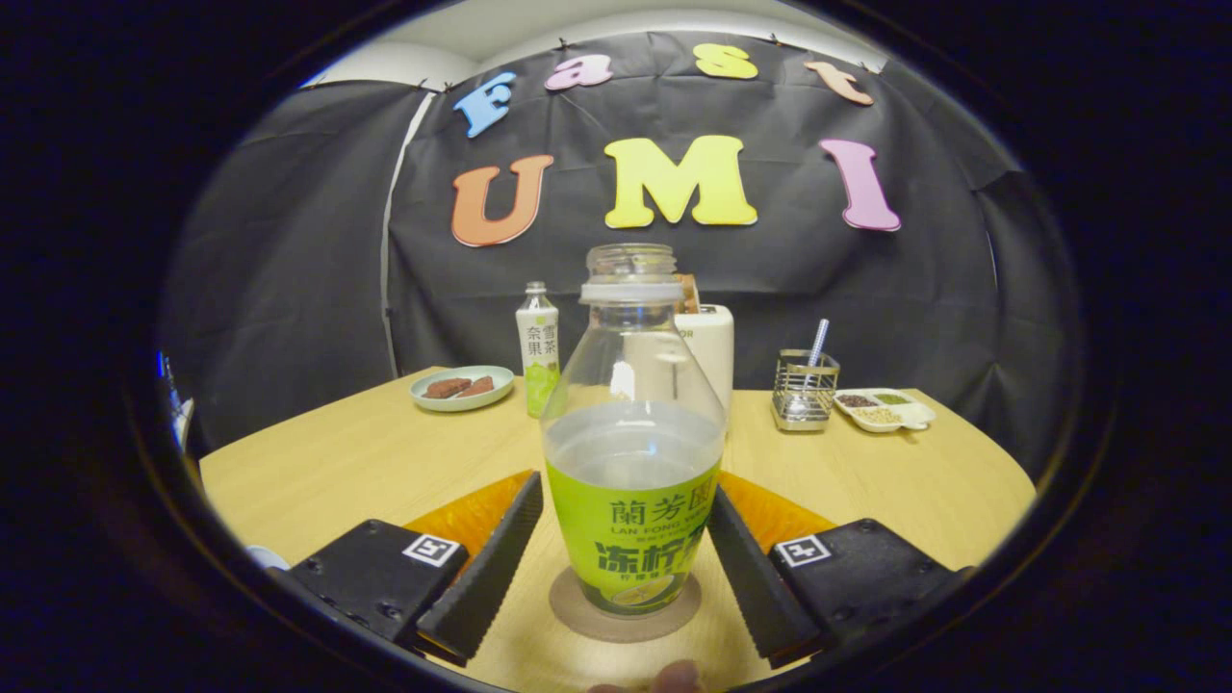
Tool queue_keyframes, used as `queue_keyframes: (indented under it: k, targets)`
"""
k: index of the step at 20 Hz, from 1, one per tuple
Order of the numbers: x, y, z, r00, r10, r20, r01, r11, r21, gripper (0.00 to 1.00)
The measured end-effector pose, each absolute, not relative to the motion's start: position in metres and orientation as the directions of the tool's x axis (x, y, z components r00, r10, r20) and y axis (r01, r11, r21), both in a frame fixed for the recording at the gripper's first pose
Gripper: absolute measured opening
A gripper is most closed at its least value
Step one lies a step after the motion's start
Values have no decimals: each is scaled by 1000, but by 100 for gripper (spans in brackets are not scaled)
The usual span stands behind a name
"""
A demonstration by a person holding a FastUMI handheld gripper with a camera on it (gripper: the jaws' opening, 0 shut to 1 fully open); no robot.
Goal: Take the bottle from table, then pour the juice into the cup, finally place the bottle on the coaster
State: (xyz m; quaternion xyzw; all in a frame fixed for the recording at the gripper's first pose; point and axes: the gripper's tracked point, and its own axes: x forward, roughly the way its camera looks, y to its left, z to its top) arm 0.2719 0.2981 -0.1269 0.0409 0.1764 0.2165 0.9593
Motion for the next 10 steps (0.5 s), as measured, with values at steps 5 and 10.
queue_keyframes:
  k: [5, 10]
  targets:
    - [259, 288, -119, 853, 405, -329, -372, 914, 161, 100]
    - [227, 282, -98, 862, 412, -296, -385, 911, 146, 100]
